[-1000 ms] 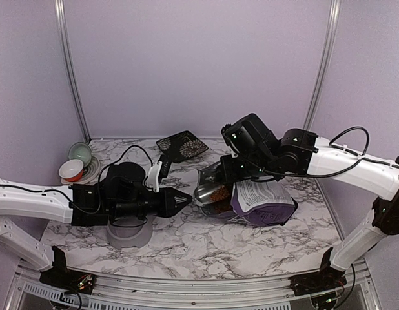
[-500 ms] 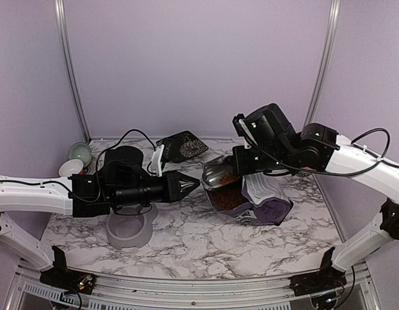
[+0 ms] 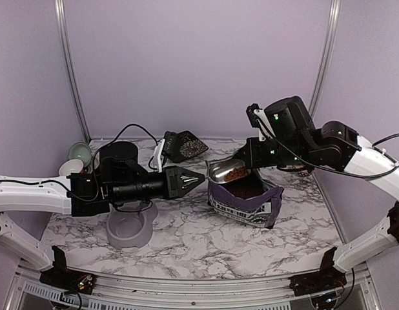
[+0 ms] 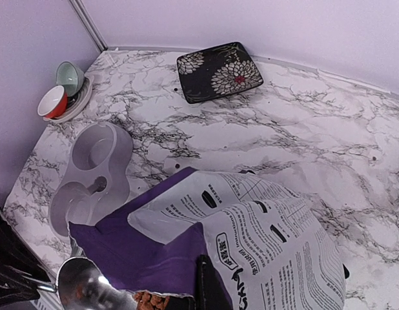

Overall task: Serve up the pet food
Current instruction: Collect the pet food from the pet food bag, then place the pet food in the pet food bowl.

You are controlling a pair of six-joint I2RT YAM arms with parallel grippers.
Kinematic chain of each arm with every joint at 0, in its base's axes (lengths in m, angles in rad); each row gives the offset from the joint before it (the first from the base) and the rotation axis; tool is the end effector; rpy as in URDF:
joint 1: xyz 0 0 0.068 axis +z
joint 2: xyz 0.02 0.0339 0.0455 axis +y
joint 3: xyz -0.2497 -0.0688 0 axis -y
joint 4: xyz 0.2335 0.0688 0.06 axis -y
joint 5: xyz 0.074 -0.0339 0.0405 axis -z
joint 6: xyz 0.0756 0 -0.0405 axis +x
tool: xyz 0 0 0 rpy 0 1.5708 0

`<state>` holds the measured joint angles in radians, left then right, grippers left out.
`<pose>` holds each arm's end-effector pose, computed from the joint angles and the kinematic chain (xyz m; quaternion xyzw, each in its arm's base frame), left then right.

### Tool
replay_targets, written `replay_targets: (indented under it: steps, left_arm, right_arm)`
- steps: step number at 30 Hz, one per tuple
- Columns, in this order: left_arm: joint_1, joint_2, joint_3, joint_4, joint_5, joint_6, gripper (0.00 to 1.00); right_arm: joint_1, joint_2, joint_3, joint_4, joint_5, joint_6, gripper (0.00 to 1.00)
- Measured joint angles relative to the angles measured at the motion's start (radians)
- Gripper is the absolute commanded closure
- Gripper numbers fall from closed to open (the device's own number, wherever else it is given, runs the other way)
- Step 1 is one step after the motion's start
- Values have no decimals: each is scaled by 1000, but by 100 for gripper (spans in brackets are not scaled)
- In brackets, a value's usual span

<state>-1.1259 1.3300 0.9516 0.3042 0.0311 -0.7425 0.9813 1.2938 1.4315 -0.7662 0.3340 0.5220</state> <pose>0.1480 -0.3158 0.3144 0.1500 0.7173 -0.5538 0.3953 0.1832 0.2293 0.3597 -0.1265 0.8728 0.1974 0.4281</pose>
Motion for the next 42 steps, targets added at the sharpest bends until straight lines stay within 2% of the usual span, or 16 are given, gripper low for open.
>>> replay_targets:
  steps: [12,18,27,35,42]
  left_arm:
    - [2,-44,-16,31,16,40,100]
    - [2,-129,-61,-1,3,48,100]
    - [2,-378,-163,-212,-67,42,100]
    - [2,-571,-258,-371,-182,12,100]
    - [3,-642,-285,-477,-291,2,100]
  right_arm:
    - [-84,12,29,-16,-25,-23,100]
    - [-87,-7,-32,61,-121,10,100]
    - [14,-35,-203,264,-211,117,100]
    - [39,97,-231,419,-270,161,100]
    - [41,173,-223,478,-246,150,100]
